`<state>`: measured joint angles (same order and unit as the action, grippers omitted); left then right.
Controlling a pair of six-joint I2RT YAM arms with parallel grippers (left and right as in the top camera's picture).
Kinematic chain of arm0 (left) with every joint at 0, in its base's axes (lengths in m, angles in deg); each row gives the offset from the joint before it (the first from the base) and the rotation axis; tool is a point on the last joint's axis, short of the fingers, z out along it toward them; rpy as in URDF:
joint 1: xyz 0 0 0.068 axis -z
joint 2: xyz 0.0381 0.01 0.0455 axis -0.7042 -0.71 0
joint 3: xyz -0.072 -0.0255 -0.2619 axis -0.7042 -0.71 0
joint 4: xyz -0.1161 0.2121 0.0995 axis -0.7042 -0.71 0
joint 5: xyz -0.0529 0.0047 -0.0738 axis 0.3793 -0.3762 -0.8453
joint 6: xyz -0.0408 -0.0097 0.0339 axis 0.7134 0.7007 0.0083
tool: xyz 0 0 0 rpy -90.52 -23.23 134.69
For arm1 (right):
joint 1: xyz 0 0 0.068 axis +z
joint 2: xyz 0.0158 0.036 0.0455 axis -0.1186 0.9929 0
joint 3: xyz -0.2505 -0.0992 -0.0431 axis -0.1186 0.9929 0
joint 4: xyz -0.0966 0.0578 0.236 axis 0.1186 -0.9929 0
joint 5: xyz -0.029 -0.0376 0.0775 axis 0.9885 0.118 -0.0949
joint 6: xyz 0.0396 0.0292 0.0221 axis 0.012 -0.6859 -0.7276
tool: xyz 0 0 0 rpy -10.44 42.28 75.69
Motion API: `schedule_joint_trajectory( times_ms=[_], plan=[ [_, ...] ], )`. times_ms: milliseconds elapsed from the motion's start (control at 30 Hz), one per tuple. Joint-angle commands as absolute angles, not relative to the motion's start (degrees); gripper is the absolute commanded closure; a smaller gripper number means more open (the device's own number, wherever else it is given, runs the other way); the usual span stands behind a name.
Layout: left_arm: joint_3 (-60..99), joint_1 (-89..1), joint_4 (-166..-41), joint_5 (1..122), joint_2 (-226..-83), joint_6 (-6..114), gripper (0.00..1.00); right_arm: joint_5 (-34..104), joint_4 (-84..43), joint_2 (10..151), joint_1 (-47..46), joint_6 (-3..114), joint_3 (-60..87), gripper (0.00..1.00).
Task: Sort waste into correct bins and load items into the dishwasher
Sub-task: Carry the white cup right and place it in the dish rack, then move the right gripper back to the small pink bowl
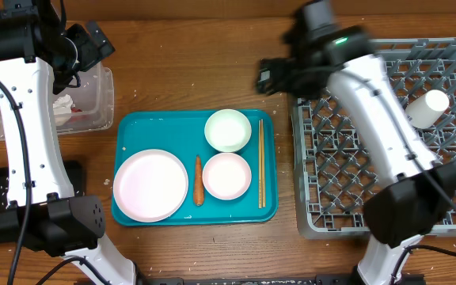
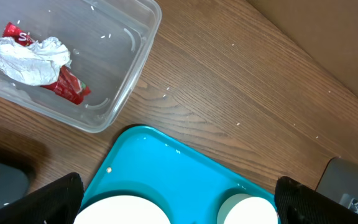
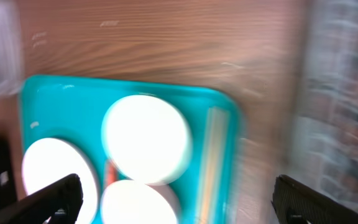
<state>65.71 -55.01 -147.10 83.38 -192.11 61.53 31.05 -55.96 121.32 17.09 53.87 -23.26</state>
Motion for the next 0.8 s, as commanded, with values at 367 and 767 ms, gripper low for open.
schedule_joint_trajectory(
  times_ms=[367,767],
  plan=[
    [65.5,-55.2,-147.1,83.7,-191.9,62.3,0.0,45.6,-38.9,131.3,35.5,44.2,-15.4,0.05],
    [65.5,-55.2,-147.1,83.7,-191.9,62.3,0.0,51.2,-36.2,140.2,36.8,46.2,-15.4,0.21]
  ],
)
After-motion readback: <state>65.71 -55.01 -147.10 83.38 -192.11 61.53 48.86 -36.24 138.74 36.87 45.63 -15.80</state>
